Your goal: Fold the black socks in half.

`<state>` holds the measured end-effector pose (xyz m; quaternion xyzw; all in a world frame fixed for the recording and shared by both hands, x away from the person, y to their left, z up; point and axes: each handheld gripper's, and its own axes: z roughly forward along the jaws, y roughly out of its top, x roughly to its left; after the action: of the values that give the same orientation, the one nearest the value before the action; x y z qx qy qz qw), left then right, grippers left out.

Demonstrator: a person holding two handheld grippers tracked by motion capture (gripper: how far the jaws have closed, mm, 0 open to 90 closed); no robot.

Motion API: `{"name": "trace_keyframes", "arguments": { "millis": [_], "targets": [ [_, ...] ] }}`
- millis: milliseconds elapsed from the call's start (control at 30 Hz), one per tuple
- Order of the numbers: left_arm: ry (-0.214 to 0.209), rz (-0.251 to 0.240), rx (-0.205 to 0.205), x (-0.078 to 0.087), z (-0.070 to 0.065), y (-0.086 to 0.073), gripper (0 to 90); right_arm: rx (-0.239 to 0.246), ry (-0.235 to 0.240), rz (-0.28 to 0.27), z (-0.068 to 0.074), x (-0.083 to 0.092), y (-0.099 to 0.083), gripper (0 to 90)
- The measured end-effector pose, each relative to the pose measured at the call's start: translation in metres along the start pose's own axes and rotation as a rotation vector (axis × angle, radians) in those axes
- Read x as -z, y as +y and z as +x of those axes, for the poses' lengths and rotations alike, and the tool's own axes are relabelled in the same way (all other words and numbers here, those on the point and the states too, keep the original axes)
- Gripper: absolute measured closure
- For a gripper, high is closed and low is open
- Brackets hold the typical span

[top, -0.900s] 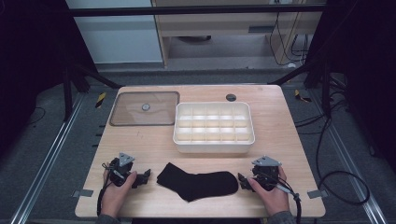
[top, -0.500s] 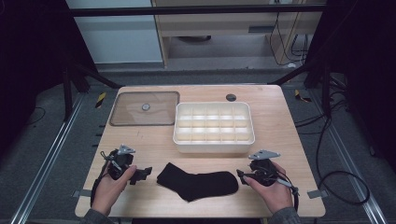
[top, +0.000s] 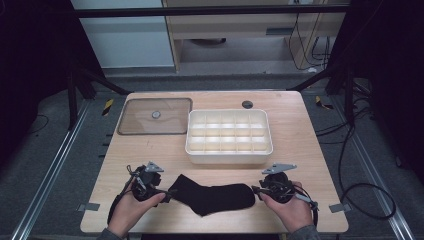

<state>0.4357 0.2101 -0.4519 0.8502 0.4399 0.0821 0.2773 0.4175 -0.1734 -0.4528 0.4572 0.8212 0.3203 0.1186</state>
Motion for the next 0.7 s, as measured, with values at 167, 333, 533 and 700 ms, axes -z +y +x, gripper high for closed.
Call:
{"name": "trace_keyframes", "arguments": {
  "millis": [167, 333, 533, 700],
  "targets": [
    [0.012, 0.043, -0.007, -0.016, 0.000, 0.007, 33.6, 0.015, 0.018, -0.003, 0.007, -0.002, 0.002, 67.7],
    [0.006, 0.058, -0.006, -0.020, 0.001, 0.008, 42.8, 0.027, 0.019, -0.002, 0.010, -0.003, 0.001, 65.1],
    [-0.005, 0.098, -0.025, -0.019, 0.000, 0.012, 48.3, 0.002, 0.021, 0.027, 0.010, -0.003, 0.002, 61.2],
    [-0.008, 0.121, -0.027, -0.019, 0.000, 0.016, 48.2, -0.024, 0.032, 0.088, 0.012, -0.006, 0.005, 55.0]
  ]
}}
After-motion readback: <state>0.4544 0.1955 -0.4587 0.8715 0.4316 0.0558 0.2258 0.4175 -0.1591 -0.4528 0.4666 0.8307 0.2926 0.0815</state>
